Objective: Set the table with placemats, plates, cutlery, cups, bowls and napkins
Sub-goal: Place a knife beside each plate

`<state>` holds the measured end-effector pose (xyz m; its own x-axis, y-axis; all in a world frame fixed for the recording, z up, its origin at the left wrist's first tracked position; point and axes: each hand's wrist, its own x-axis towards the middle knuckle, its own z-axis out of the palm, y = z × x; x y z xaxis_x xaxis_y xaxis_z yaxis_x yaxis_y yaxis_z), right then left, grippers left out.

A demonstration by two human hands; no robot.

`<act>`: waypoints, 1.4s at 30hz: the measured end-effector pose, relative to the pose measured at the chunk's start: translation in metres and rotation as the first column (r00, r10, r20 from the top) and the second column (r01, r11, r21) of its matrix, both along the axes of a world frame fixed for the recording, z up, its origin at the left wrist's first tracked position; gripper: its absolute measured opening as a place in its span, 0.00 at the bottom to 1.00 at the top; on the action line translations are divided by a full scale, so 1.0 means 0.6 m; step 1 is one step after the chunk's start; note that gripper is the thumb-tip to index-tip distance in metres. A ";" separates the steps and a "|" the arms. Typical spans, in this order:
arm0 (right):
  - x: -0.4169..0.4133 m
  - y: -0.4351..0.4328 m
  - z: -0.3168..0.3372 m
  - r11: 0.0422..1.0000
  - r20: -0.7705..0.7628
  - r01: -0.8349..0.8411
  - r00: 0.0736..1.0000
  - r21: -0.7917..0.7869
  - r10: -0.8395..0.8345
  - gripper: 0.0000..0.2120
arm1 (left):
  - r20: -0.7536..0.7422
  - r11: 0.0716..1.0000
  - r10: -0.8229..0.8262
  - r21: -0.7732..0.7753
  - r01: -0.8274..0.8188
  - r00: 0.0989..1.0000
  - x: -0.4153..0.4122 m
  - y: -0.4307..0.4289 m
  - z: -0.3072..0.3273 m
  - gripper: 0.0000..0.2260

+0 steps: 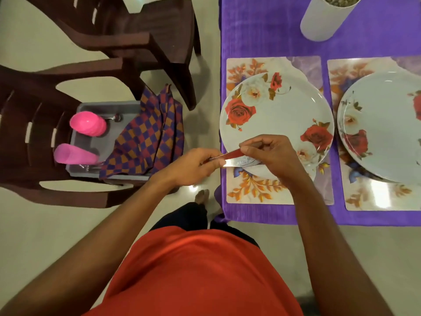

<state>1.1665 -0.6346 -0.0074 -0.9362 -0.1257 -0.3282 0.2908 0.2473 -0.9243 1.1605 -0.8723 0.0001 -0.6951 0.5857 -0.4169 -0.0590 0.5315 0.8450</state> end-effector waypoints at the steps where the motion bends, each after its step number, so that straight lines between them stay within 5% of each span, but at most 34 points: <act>1: -0.004 0.003 0.002 1.000 -0.009 0.019 1.000 -0.020 -0.019 0.05 | 0.005 1.000 0.002 0.007 -0.002 1.000 -0.008 0.005 0.001 0.07; 11: -0.057 0.035 -0.009 0.978 -0.081 0.185 0.981 0.091 -0.178 0.07 | -0.042 0.982 -0.190 0.011 0.191 0.981 -0.111 0.046 0.002 0.05; 16: -0.091 0.049 -0.008 0.931 -0.094 0.366 0.927 0.001 -0.364 0.11 | -0.058 0.976 -0.219 0.005 0.219 0.974 -0.165 0.043 -0.008 0.09; 21: -0.151 0.093 -0.013 0.657 0.077 0.701 0.698 -0.276 -0.712 0.08 | -0.070 0.987 -0.158 -0.021 0.157 0.985 -0.230 0.005 -0.035 0.09; 24: -0.208 0.129 -0.027 0.506 0.130 0.808 0.561 -0.300 -0.818 0.07 | -0.083 0.998 0.037 -0.044 -0.041 0.996 -0.263 -0.016 -0.061 0.10; 28: -0.301 0.152 -0.038 0.544 0.058 0.815 0.564 -0.201 -0.824 0.09 | -0.065 0.918 0.393 -0.036 -0.395 0.917 -0.310 -0.002 -0.078 0.21; 31: -0.364 0.150 -0.042 0.648 -0.034 0.757 0.648 -0.082 -0.761 0.12 | -0.065 0.850 0.526 0.007 -0.527 0.848 -0.352 0.034 -0.086 0.18; 37: -0.423 0.144 -0.082 0.710 0.042 0.703 0.708 0.048 -0.704 0.10 | -0.172 0.837 0.541 0.016 -0.547 0.823 -0.427 0.097 -0.120 0.05; 42: -0.427 0.144 -0.102 0.736 0.070 0.671 0.733 0.085 -0.676 0.11 | -0.335 0.921 0.348 -0.052 -0.386 0.875 -0.438 0.127 -0.131 0.10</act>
<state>0.9105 -0.5484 -0.0685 -0.7349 0.5458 -0.4025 0.4800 -0.0006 -0.8773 0.8976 -0.7964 -0.0786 -0.9559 0.2245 -0.1896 -0.0114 0.6164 0.7873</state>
